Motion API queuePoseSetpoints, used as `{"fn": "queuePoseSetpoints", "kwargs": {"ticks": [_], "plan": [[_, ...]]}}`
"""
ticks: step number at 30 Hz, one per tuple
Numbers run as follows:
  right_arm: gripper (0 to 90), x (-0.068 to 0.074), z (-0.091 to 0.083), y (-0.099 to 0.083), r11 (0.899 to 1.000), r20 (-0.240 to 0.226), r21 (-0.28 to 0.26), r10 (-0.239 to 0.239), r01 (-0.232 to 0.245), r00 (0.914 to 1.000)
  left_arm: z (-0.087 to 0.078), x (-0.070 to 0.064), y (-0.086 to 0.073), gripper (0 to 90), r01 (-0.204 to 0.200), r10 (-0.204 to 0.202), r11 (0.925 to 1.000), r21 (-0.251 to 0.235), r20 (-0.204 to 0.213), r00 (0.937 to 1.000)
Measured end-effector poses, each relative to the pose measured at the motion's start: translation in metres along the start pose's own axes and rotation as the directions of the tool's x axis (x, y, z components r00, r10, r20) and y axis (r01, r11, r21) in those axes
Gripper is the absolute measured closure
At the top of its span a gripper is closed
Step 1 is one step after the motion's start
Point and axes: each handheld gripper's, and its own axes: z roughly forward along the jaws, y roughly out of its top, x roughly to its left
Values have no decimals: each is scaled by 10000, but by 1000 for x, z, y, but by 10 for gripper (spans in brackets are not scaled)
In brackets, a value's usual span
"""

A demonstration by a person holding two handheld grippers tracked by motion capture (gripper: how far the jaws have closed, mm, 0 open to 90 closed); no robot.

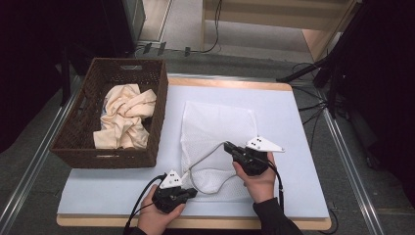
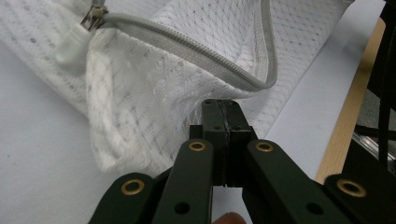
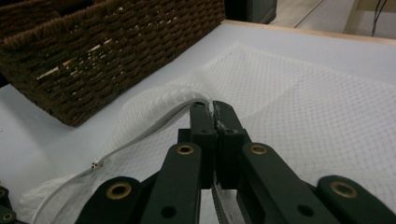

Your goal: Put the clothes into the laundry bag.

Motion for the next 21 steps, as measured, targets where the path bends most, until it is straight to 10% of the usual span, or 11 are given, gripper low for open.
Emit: {"fn": "queuePoseSetpoints", "kwargs": {"ticks": [12, 21], "plan": [[884, 1, 2, -1, 9999, 4, 100, -117, 117, 9999, -2, 2, 1, 884, 30, -29, 10000, -29, 252, 9997], [878, 2, 10, -9, 9984, -117, 522, -204, 210, 9997, -31, -3, 19, 465, -333, 345, 9870, -1572, 50, 9994]]}}
